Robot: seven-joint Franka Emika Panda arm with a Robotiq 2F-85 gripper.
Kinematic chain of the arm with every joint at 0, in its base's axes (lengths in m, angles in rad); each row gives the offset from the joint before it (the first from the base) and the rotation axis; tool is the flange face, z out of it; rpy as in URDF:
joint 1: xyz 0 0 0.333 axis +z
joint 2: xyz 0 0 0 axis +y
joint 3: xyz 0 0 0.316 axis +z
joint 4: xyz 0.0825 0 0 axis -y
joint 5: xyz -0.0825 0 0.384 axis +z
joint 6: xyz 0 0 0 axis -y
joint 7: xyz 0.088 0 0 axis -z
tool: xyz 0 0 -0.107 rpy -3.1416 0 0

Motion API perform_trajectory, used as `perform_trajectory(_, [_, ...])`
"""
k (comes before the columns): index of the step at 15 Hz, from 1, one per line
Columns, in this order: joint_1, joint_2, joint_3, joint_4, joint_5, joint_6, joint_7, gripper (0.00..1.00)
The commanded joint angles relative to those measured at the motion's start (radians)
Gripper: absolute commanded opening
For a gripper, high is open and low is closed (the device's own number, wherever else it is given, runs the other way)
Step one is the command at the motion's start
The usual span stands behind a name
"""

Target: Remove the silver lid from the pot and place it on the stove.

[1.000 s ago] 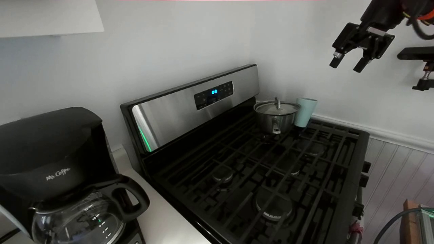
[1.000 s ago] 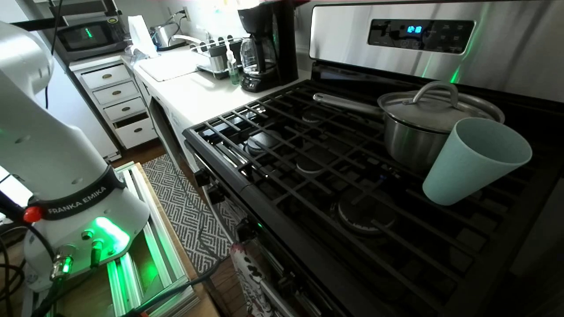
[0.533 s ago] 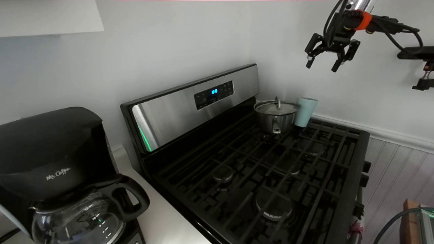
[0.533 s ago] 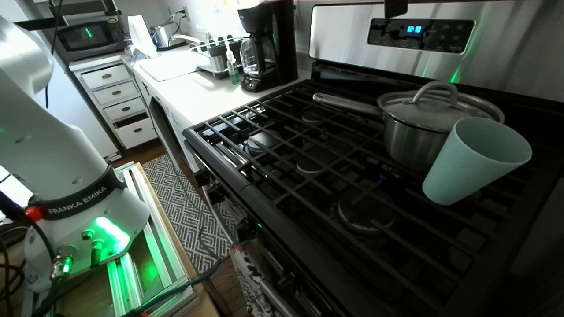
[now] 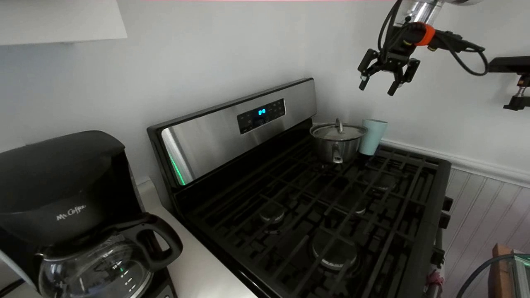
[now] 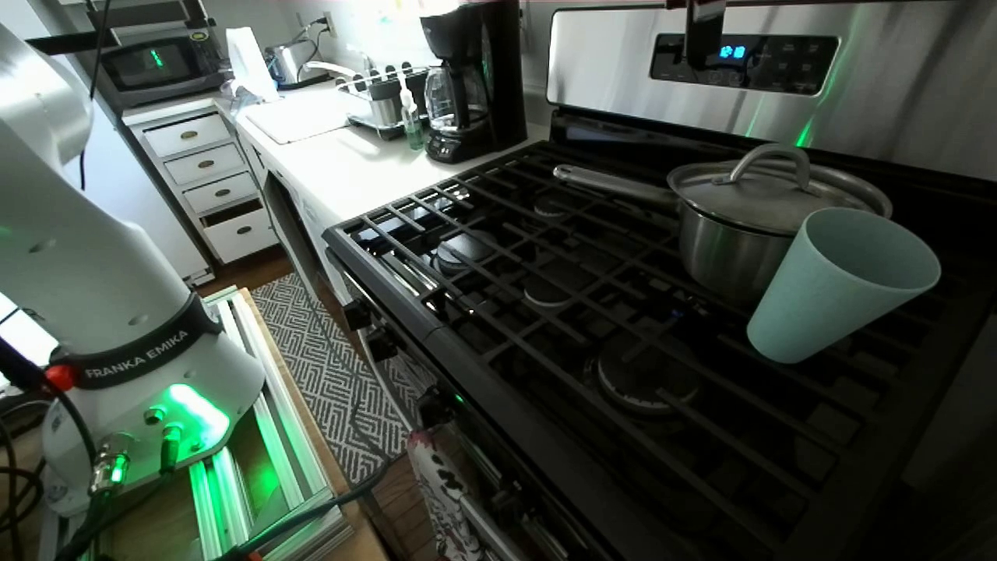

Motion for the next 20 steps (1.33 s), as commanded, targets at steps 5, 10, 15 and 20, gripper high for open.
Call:
perform_trajectory(5, [-0.038,0.374,0.019,0.294,0.148,-0.066,-0.047,1.00])
perform_trajectory(10, [-0.073,0.434,0.047,0.320,0.134,-0.022,-0.040,1.00])
perform_trajectory(15, [-0.087,0.493,0.059,0.379,0.128,-0.012,-0.038,1.00])
perform_trajectory(20, [-0.059,0.547,0.086,0.419,0.064,-0.024,-0.016,1.00])
